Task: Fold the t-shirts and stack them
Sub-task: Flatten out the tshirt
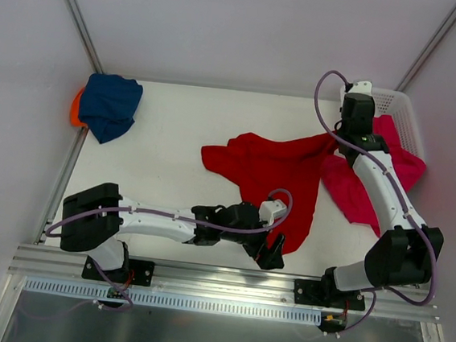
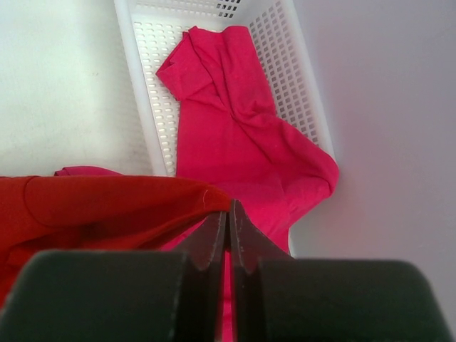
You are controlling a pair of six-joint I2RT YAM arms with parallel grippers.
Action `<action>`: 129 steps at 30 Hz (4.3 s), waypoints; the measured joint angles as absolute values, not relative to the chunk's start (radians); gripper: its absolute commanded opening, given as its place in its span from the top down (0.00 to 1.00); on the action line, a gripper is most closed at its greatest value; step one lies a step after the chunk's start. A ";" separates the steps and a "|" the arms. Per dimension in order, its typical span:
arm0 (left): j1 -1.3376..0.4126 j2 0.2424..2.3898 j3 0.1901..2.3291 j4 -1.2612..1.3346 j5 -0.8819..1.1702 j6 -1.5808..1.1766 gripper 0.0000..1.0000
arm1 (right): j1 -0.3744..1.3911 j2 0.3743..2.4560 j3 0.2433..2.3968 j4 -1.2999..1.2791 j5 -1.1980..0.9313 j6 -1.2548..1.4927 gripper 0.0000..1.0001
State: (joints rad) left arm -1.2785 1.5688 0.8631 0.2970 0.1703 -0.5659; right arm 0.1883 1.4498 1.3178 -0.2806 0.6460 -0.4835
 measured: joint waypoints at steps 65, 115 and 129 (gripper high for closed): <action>-1.355 1.776 0.948 0.183 0.002 -0.599 0.27 | 0.184 1.430 1.230 -0.272 0.621 -0.436 1.00; -1.355 1.271 1.164 -0.240 -0.326 -0.416 1.00 | 0.277 1.187 1.130 -0.285 0.541 -0.351 1.00; -1.334 1.017 1.155 -0.477 -0.614 -0.273 1.00 | 0.312 1.113 1.086 -0.316 0.583 -0.353 1.00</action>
